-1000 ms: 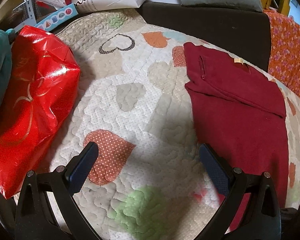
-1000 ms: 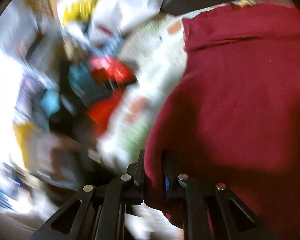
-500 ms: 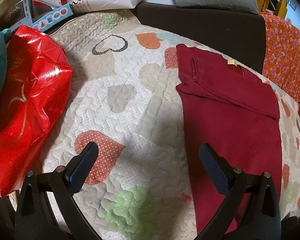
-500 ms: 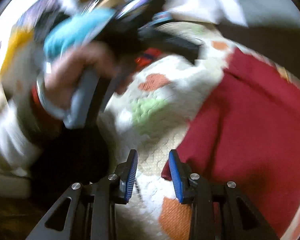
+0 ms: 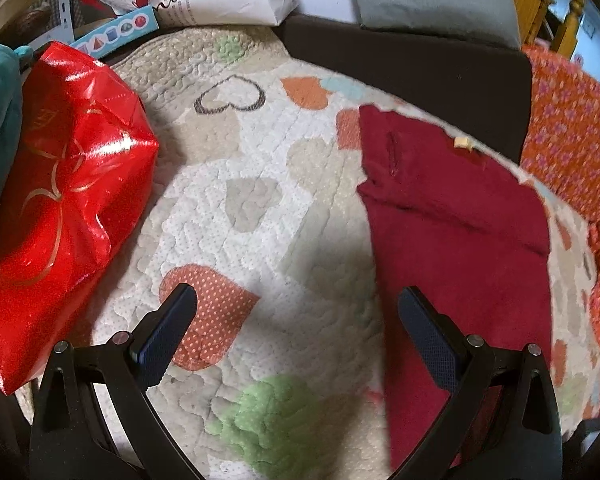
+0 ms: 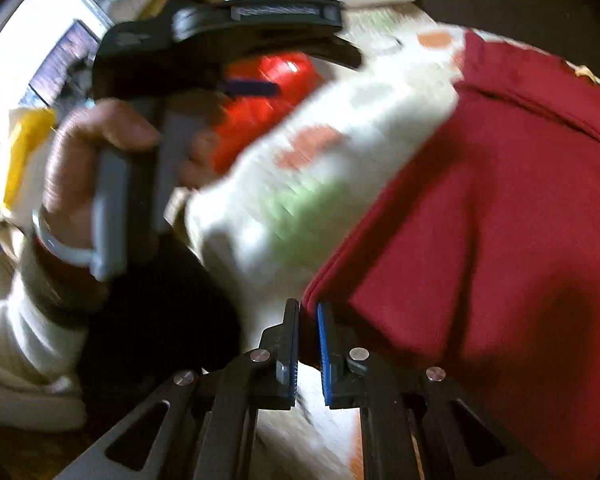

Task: Fold small clothes

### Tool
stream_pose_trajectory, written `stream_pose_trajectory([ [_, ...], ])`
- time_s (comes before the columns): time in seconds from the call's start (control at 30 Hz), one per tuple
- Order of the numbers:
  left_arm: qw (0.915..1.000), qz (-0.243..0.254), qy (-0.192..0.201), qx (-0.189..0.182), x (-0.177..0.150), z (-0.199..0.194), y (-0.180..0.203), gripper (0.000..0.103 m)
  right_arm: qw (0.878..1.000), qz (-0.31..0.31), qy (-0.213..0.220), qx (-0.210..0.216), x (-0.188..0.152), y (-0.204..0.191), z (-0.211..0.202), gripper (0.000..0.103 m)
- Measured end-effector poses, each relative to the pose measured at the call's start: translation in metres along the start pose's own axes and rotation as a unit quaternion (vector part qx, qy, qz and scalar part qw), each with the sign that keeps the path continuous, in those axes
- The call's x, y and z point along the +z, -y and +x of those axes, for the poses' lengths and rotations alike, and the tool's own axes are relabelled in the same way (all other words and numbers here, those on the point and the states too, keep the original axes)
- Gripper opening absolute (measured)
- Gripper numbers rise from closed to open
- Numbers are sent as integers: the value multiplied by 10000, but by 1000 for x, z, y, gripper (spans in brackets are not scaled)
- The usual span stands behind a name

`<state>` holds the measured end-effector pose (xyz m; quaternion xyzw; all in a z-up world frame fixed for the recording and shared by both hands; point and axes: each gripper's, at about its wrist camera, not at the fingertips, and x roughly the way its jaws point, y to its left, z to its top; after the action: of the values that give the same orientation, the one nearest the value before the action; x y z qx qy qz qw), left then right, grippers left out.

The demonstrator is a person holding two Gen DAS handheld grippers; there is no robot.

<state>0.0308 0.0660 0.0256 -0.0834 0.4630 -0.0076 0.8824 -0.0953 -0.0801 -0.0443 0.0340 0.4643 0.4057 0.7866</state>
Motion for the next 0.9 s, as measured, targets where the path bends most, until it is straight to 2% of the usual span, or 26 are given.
stream_pose_trajectory([
  [0.07,10000,-4,37,-9,2,-1,2,102,9998,121,102,86,1,-1,20,11],
  [0.1,10000,22,-4,-11,1,2,4,102,9995,304,-105,69,-2,6,38,17],
  [0.17,9998,138,-113,-13,-3,7,9,102,9962,707,-505,26,-11,18,51,18],
  [0.23,9991,338,-250,17,-10,13,15,102,9960,825,-309,150,-16,22,28,19],
  [0.27,9986,424,-311,21,-14,14,18,102,9964,833,-146,71,-19,24,7,20],
  [0.33,9971,626,-427,-88,-24,15,26,102,9943,963,297,-350,-27,31,-45,22],
  [0.37,9961,729,-470,-158,-28,15,30,102,9899,1124,468,-722,-34,40,-73,29],
  [0.4,9946,872,-522,-220,-36,15,36,102,9797,1364,607,-1340,-46,54,-106,36],
  [0.47,9923,1037,-614,-293,-47,15,44,102,9606,1683,718,-2093,-67,74,-140,44],
  [0.5,9903,1146,-707,-349,-55,17,49,102,9459,1915,677,-2529,-82,90,-158,46],
  [0.57,9876,1266,-864,-330,-70,20,53,102,9294,2325,426,-2835,-100,111,-172,47],
  [0.63,9862,1264,-1015,-334,-82,22,54,102,9187,2801,149,-2779,-120,132,-174,47],
  [0.73,9863,1009,-1232,-422,-95,27,50,102,9237,3352,400,-1812,-139,151,-154,46],
  [0.77,9859,946,-1310,-429,-98,30,49,102,9207,3424,471,-1814,-142,153,-152,34],
  [0.8,9856,917,-1368,-384,-102,33,48,102,9187,3377,591,-1963,-142,151,-153,13],
  [0.83,9851,964,-1405,-240,-107,36,48,102,9231,3228,571,-2010,-140,148,-156,8],
  [0.9,9838,1112,-1408,-64,-112,37,50,102,9310,2950,651,-2047,-138,143,-174,8],
])
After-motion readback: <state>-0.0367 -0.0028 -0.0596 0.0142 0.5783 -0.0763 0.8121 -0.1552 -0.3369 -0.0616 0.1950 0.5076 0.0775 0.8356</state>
